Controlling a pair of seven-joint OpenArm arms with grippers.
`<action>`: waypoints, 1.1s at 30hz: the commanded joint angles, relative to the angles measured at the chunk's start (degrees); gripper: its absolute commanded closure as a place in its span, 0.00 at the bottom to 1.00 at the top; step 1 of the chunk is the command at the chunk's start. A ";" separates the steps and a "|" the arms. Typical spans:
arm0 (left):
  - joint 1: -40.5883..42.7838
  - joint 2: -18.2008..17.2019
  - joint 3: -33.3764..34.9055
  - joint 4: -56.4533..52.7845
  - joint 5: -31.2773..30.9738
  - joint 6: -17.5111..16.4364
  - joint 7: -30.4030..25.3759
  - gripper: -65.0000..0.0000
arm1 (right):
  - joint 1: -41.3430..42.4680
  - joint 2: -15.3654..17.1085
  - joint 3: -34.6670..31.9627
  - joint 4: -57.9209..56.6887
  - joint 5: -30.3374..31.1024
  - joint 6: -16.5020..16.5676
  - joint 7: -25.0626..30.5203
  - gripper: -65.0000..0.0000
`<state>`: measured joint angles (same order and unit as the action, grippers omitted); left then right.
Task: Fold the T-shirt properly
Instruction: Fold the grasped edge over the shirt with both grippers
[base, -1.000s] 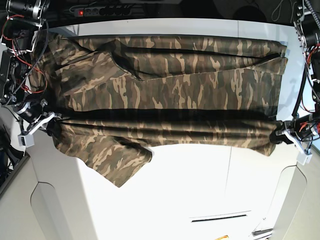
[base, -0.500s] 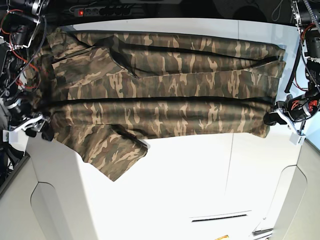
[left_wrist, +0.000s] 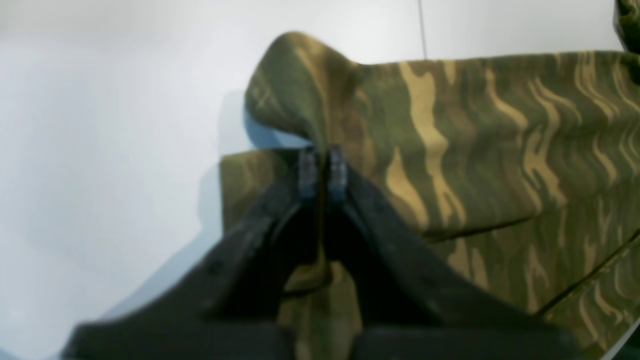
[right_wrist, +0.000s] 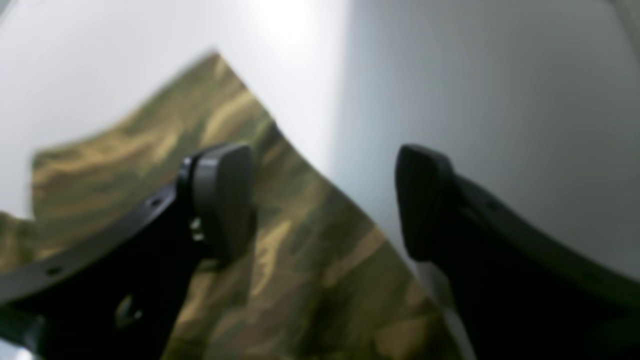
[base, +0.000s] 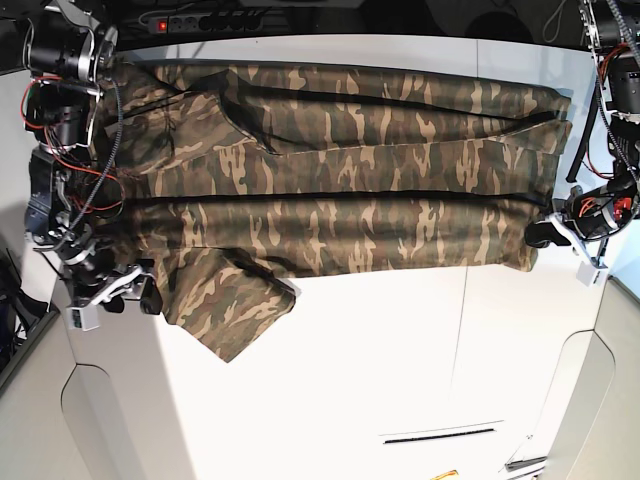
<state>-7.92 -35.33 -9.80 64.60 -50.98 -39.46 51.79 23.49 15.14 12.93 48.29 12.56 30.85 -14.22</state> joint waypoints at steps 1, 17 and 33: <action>-0.94 -1.18 -0.50 0.92 -0.70 -0.54 -0.98 1.00 | 2.60 0.61 -1.16 -0.85 0.63 0.13 2.78 0.33; -1.11 1.79 -0.50 0.92 -0.57 -0.54 -0.50 1.00 | 4.39 -5.79 -4.70 -4.37 -2.51 -0.33 0.24 1.00; 7.56 -2.67 -5.20 17.18 -5.38 -0.54 9.07 1.00 | -17.07 -2.58 10.73 42.88 19.91 1.16 -34.07 1.00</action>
<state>0.69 -36.53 -14.48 80.93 -55.83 -39.46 61.73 5.15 12.12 23.53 90.30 31.22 31.46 -50.02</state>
